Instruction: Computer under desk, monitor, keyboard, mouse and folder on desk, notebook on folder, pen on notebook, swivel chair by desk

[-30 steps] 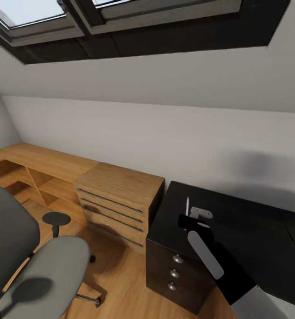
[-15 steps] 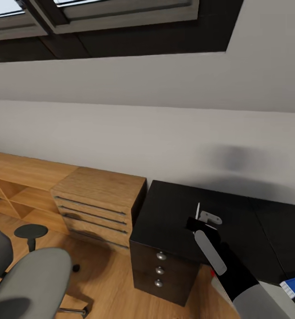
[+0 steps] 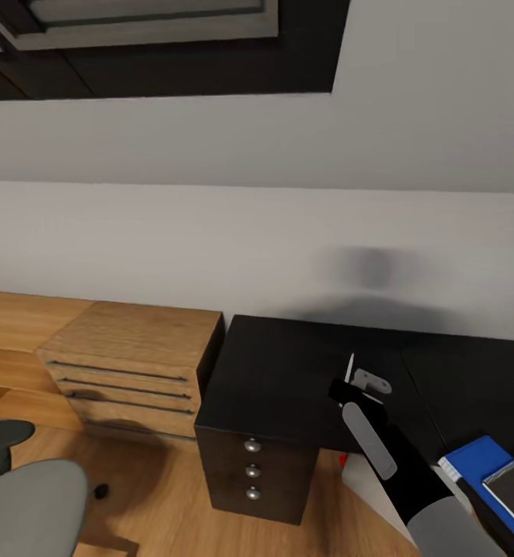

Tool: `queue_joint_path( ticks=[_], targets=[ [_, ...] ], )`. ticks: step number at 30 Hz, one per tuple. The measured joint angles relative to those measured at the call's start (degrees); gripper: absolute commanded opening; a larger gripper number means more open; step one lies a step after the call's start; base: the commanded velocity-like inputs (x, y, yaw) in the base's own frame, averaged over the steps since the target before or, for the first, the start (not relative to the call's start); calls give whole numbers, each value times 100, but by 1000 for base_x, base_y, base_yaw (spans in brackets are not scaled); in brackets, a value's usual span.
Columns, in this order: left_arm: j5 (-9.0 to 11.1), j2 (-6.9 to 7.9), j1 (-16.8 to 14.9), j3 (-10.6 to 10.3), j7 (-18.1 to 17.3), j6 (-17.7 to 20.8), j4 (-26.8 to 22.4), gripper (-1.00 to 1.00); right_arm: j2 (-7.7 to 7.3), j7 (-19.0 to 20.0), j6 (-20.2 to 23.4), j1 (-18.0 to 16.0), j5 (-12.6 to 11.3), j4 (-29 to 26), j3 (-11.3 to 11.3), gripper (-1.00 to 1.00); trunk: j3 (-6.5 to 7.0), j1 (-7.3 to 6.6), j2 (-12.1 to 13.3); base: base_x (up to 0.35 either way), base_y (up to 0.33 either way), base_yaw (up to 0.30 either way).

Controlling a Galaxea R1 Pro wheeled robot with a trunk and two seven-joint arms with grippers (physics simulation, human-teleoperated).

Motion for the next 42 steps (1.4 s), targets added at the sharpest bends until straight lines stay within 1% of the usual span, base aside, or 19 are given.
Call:
queue_joint_path(
  ticks=[42],
  targets=[
    [2,-8,0,0,2,-1,0,100,9,1,-3,0,33,-1,-1,-100,0,0,0,0,0,-299]
  ],
)
